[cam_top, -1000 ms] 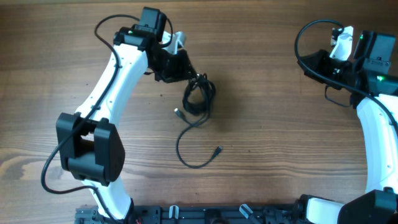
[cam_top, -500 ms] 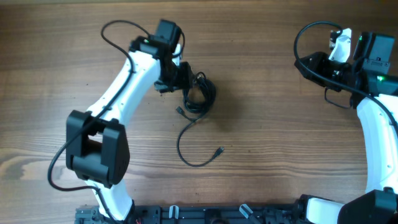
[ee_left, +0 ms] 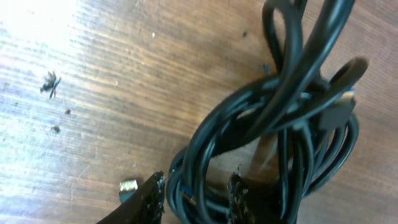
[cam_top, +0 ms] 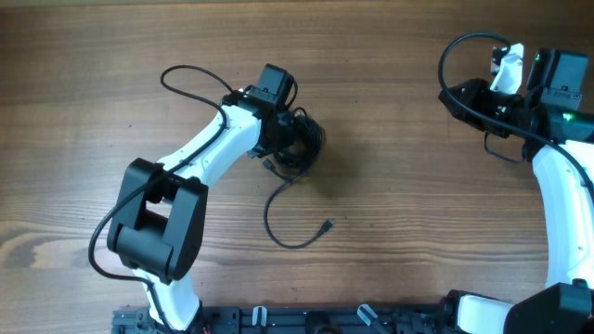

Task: Untangle cables

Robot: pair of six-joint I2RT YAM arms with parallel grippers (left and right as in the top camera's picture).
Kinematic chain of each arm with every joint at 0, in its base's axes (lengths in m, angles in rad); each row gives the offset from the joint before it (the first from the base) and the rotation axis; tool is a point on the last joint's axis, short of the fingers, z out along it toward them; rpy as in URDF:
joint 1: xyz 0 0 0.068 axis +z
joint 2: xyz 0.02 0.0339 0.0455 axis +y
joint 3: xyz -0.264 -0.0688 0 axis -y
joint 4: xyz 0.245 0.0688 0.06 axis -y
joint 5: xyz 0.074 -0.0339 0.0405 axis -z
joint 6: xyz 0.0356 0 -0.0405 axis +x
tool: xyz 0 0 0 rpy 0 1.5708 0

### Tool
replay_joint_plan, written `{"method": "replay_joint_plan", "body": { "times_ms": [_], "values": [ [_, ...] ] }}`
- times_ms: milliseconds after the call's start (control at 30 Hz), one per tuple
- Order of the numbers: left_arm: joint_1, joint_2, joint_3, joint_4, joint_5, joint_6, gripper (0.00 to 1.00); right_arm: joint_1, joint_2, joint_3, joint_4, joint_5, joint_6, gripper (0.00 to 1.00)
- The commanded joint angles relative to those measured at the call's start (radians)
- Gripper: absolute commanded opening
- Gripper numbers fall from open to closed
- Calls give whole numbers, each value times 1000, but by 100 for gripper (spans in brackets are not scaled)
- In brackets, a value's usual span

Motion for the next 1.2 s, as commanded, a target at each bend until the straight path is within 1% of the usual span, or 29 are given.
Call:
{"method": "replay_joint_plan", "body": {
  "times_ms": [0, 167, 200, 233, 267, 300, 367, 400, 467, 533, 600, 667, 700, 733, 833, 967, 1033, 1100, 1133, 1167],
  "values": [
    [-16, 56, -8, 23, -35, -20, 33, 4, 2, 12, -1, -17, -22, 24],
    [-26, 72, -8, 51, -35, -20, 24, 4, 2, 12, -3, -17, -22, 24],
    [-26, 72, -8, 55, -35, -20, 21, 4, 2, 12, -5, -17, -24, 24],
    [-26, 72, -8, 58, -35, -20, 17, 4, 2, 12, -5, -17, -24, 24],
    [-26, 72, -7, 60, -35, -20, 8, 4, 2, 12, -6, -17, -24, 24],
    [-26, 72, -7, 62, -35, -20, 4, 4, 2, 12, -7, -17, -23, 24],
    [-25, 67, -2, 63, -13, -9, 4, 4, 2, 12, -9, -17, -24, 24],
    [-19, 58, 8, 62, 37, 15, 4, 4, 2, 12, -10, -17, -24, 24],
    [-5, 22, 35, 61, 196, 74, 4, 4, 2, 12, -11, -17, -24, 24],
    [19, -33, 77, 63, 438, 122, 4, 4, 2, 12, -11, -18, -24, 24],
    [47, -83, 104, 90, 680, 122, 4, 4, 2, 12, -12, -19, -24, 24],
    [74, -119, 108, 151, 884, 114, 4, 4, 2, 12, -11, -45, -37, 24],
    [89, -130, 108, 179, 954, 96, 4, 4, 2, 12, -10, -76, -53, 24],
    [109, -142, 108, 201, 1015, 49, 4, 4, 2, 12, -5, -114, -64, 24],
    [147, -144, 108, 204, 1083, -79, 4, 4, 2, 12, 30, -296, -150, 24],
    [164, -144, 108, 233, 1151, -205, 4, 4, 2, 12, 52, -547, -282, 24],
    [164, -144, 108, 249, 1153, -286, 4, 4, 2, 12, 51, -634, -335, 25],
    [164, -144, 108, 249, 1153, -357, 4, 16, 2, 12, 51, -686, -367, 29],
    [164, -144, 108, 250, 1152, -412, 4, 35, 2, 12, 53, -690, -370, 32],
    [162, -144, 108, 262, 1153, -442, 4, 59, 2, 12, 53, -690, -389, 33]
  ]
}}
